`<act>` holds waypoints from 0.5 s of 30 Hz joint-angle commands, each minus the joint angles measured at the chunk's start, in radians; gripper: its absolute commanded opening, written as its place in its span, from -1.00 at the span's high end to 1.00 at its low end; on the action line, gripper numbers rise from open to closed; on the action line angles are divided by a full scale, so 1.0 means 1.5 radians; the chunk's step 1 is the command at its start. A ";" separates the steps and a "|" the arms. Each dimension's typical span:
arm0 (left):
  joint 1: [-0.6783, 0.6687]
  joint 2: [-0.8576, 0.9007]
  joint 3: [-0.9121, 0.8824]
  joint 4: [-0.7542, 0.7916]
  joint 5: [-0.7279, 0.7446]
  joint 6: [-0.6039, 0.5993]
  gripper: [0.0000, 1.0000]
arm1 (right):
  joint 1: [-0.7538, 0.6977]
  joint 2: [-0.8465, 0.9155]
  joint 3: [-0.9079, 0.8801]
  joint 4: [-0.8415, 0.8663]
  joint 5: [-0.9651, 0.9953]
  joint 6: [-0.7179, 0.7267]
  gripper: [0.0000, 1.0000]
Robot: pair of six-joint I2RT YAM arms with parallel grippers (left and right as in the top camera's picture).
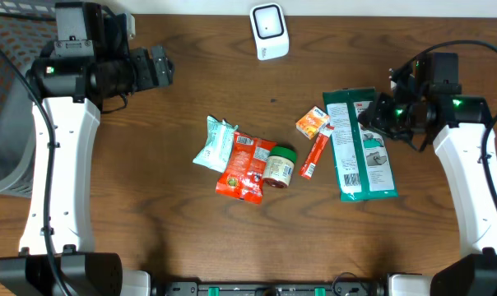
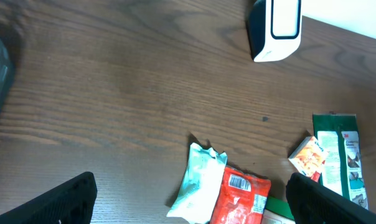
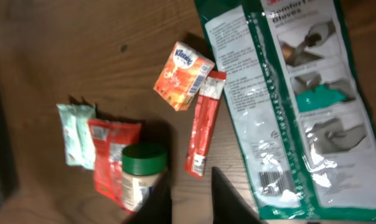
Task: Scan the item barcode
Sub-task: 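Lower the right gripper onto the Kleenex pack and grasp it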
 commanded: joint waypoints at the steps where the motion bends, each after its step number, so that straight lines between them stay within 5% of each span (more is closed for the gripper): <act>1: 0.000 0.003 0.007 -0.004 0.008 0.006 -0.94 | 0.047 0.001 -0.001 0.009 0.021 0.046 0.23; 7: 0.000 0.003 0.007 -0.004 0.008 0.006 -0.94 | 0.103 0.002 0.050 0.008 0.090 0.095 -0.08; 15: 0.000 0.003 0.007 -0.004 0.008 0.006 -0.94 | 0.132 0.047 0.139 -0.062 0.121 0.106 -0.19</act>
